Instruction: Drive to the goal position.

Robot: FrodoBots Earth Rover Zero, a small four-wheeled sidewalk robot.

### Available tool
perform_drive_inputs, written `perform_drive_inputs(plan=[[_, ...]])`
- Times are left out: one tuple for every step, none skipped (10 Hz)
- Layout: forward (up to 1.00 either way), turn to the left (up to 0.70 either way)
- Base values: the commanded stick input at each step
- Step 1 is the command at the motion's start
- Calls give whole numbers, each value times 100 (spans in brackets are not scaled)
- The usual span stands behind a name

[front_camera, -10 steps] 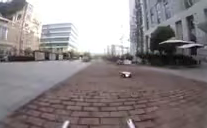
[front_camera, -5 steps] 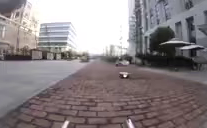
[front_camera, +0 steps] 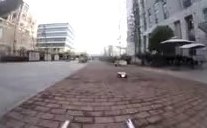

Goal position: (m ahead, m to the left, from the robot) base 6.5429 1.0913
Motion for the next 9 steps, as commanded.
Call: perform_drive_inputs(plan=[[70,0],[70,0],[70,0],[70,0],[70,0],[70,0],[70,0],[70,0],[70,0]])
